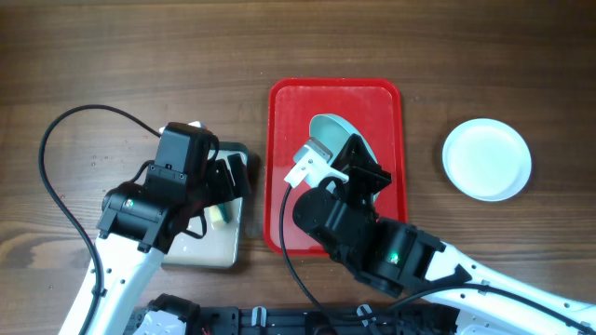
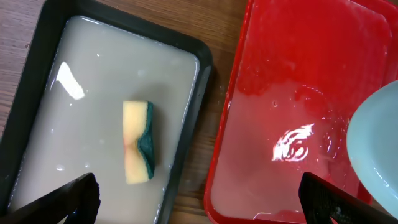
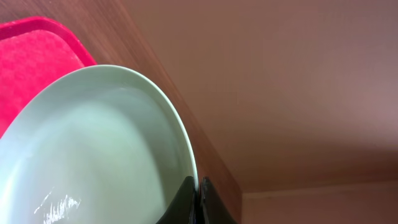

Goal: Clean dirty plates on tray and stack at the side
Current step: 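Carry the light-blue plate right and set it on the plate stack, then open the right gripper and withdraw it from the plate stack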

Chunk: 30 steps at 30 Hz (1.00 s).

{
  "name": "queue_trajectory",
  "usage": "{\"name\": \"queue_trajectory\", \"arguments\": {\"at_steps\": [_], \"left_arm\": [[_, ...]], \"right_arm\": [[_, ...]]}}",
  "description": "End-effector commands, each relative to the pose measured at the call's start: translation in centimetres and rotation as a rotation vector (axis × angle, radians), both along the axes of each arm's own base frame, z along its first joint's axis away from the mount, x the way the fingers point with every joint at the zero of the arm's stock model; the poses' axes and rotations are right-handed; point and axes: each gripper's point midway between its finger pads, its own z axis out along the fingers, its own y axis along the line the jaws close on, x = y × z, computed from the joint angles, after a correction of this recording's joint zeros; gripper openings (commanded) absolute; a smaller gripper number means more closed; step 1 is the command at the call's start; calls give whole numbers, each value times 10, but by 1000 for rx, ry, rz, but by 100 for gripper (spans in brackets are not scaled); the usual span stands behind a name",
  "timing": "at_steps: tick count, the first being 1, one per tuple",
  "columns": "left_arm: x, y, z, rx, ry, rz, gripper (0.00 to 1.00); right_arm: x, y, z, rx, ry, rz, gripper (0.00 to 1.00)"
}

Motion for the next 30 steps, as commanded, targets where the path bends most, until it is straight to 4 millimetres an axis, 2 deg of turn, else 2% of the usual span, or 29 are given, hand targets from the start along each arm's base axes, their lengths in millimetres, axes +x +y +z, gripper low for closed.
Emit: {"name": "queue_trajectory", "arguments": {"at_steps": [1,3,6,10,12,15,16,18,19,21,23,25,27,28,29,30], "left_arm": [[3,-1,6,-14,-16,3,100],[3,-1,6,-14,-16,3,100],[3,-1,6,-14,-16,3,100],[3,-1,6,-14,-16,3,100],[3,-1,6,-14,-16,3,100],[3,-1,6,-14,-16,3,100],[3,-1,6,-14,-16,3,100],[3,-1,6,-14,-16,3,100],[3,-1,6,-14,-16,3,100],[3,-1,6,-14,-16,3,100],[3,-1,6,-14,-16,3,100],[3,-1,6,-14,-16,3,100],[3,-1,6,-14,-16,3,100],[3,-1,6,-14,-16,3,100],[3,-1,6,-14,-16,3,100],[3,-1,6,-14,-16,3,100]], "right_arm": [[0,-2,4,26,-10,-8,4],[2,-7,5,99,-25,-50,4],[15,-33,-2,250,-30,-178,4],[47,-82,-36,475,116,-327,4],[60,-109,-54,600,210,-389,4],[74,-163,-72,795,302,-491,4],[76,-187,-77,900,320,-541,4],[75,-227,-82,1095,331,-619,4],[73,-254,-85,1200,321,-673,4],[62,-306,-98,1315,271,-826,4],[50,-340,-117,1348,258,-949,4],[38,-362,-145,1405,277,-1089,4],[31,-368,-170,1414,340,-1159,4],[26,-365,-182,1411,382,-1194,8],[21,-365,-186,1416,393,-1229,39],[10,-366,-189,1429,383,-1319,46]]}}
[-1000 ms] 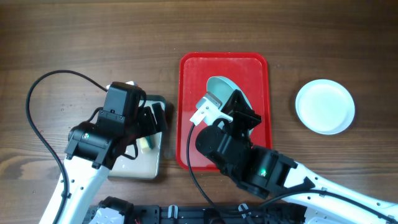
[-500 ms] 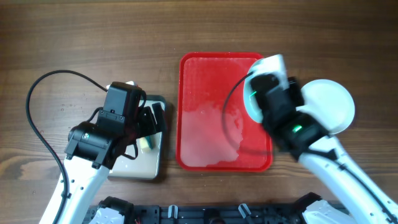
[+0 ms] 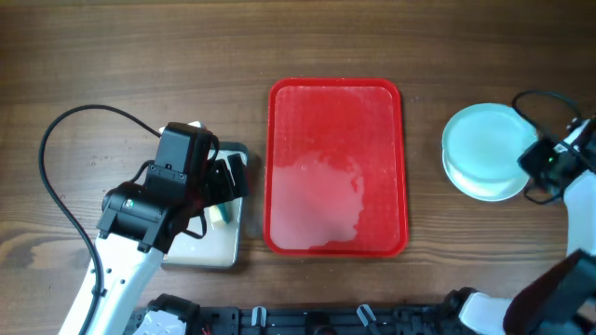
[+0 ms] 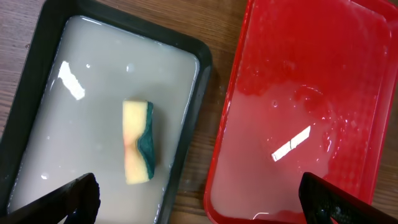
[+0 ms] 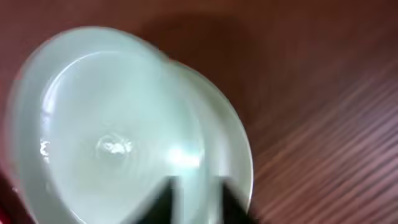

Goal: Clean dirty plates on tray and stack at the side
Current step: 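Open the right gripper and withdraw it from the plate stack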

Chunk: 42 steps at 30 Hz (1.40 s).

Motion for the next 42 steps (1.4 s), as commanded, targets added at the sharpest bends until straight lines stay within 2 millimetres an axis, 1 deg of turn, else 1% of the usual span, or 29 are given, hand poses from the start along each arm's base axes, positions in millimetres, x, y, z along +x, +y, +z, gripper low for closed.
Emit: {"name": "queue_trajectory", "arguments": {"at_steps": [1,3,4,6,7,8,9,10,11,12,13,14,15,16,18,20,22,24,25,26,28,29,30,32,34,35,38,40,42], "left_arm": [[3,-1,6,-14,-16,3,100],[3,-1,6,-14,-16,3,100],[3,-1,6,-14,-16,3,100],[3,-1,6,-14,-16,3,100],[3,-1,6,-14,-16,3,100],[3,-1,6,-14,-16,3,100],[3,-1,6,-14,-16,3,100],[3,-1,6,-14,-16,3,100],[3,-1,6,-14,-16,3,100],[3,-1,6,-14,-16,3,100],[3,-1,6,-14,-16,3,100],[3,-1,6,-14,-16,3,100],[3,-1,6,-14,-16,3,100],[3,-1,6,-14,-16,3,100],[3,-1,6,-14,-16,3,100],[3,-1,6,-14,-16,3,100],[3,-1,6,-14,-16,3,100],[3,-1,6,-14,-16,3,100],[3,-1,6,-14,-16,3,100],[3,-1,6,-14,-16,3,100],[3,-1,6,-14,-16,3,100],[3,-1,6,-14,-16,3,100],[3,-1,6,-14,-16,3,100],[3,-1,6,-14,-16,3,100],[3,-1,6,-14,-16,3,100],[3,-1,6,-14,-16,3,100],[3,-1,6,-14,-16,3,100],[3,-1,6,-14,-16,3,100],[3,-1,6,-14,-16,3,100]], "right_arm": [[-15,6,-6,68,56,-111,47],[-14,15,22,86,16,-92,47],[-11,27,42,113,-30,-56,47],[-6,59,85,146,-144,87,49],[-7,80,109,140,-218,180,52],[-10,106,135,136,-303,287,52],[-18,142,165,127,-410,436,52],[-25,161,180,122,-465,505,53],[-36,184,199,121,-534,585,55],[-50,206,217,121,-604,662,59],[-58,215,224,119,-635,696,65],[-69,226,232,133,-664,722,100],[-76,231,235,158,-676,712,100],[-86,235,239,213,-685,660,100],[-93,237,245,286,-698,580,100],[-94,236,244,351,-682,510,100],[-89,226,234,313,-643,454,100],[-86,223,231,286,-630,451,100],[-83,228,236,242,-657,523,100],[-80,238,248,164,-719,654,100],[-82,256,265,4,-814,864,100],[-85,256,269,-102,-849,905,100],[-88,251,268,-157,-855,896,100],[-97,235,256,-225,-856,826,100],[-108,229,235,-262,-860,809,100],[-109,224,228,-283,-866,785,100],[-98,212,201,-346,-916,716,100],[-90,209,177,-372,-963,695,100],[-85,207,162,-396,-1006,679,100]]}}
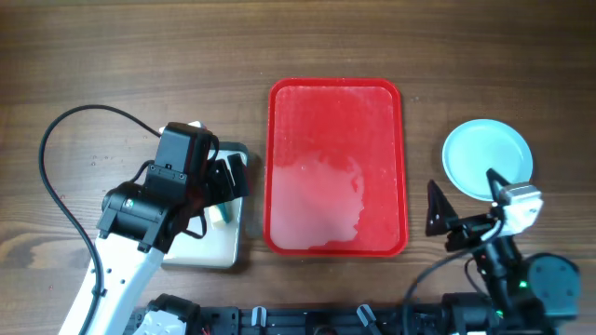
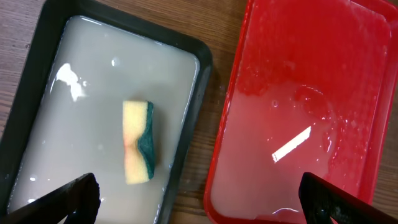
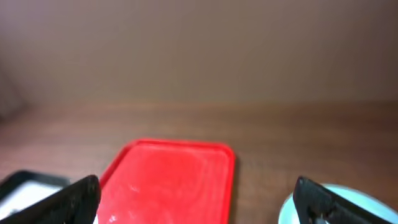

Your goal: Clean dirty plates on tray and stack at the side

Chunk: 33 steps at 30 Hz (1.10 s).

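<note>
The red tray lies mid-table, wet and with no plate on it; it also shows in the left wrist view and the right wrist view. A pale blue plate tops the stack to the tray's right, its edge showing low in the right wrist view. My right gripper hangs open just in front of that stack, holding nothing. The left gripper is open above the gap between the red tray and the grey basin, over the basin's right end.
A grey basin of cloudy soapy water sits left of the red tray. A yellow and green sponge floats in it, also seen from overhead. A black cable loops over the table's left side.
My right gripper was at the plate stack by the right edge. It is now nearer the front edge, open and pointing toward the tray. The plate stays on the stack. The left arm has not moved.
At first my right gripper was shut on the rim of a pale plate held tilted over the red tray. Then the plate was on the white plate at the right and the tray was bare. Now the right gripper is open and away from the stack.
</note>
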{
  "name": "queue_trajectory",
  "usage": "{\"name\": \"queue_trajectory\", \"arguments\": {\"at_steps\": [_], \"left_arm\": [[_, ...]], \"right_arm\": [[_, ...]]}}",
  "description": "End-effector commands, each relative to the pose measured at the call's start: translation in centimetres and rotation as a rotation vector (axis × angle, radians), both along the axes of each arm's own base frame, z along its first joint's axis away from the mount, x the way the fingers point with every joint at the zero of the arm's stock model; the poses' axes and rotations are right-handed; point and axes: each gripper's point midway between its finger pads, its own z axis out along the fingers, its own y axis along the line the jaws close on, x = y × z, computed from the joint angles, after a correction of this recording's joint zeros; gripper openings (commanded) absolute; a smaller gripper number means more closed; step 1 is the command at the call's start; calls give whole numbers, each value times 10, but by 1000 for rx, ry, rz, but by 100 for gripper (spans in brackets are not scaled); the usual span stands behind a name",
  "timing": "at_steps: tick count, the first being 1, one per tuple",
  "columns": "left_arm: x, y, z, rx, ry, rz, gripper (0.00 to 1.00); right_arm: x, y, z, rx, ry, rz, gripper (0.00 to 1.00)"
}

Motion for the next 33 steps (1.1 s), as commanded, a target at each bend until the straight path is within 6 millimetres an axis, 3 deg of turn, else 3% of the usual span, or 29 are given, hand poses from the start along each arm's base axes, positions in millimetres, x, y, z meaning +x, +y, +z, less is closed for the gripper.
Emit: {"name": "queue_trajectory", "arguments": {"at_steps": [1,11,14,30,33], "left_arm": [[3,-1,6,-14,-17,3,100],[3,-1,6,-14,-17,3,100],[3,-1,6,-14,-17,3,100],[2,-1,7,-16,-20,3,100],[-8,3,17,-34,-76,3,100]], "right_arm": [[4,-10,-25,-22,-74,-54,100],[35,-18,-74,-23,-179,-84,100],[37,-23,-88,-25,-141,-111,100],[37,-23,-88,-25,-139,-110,100],[37,-23,-88,-24,-139,-110,100]]}}
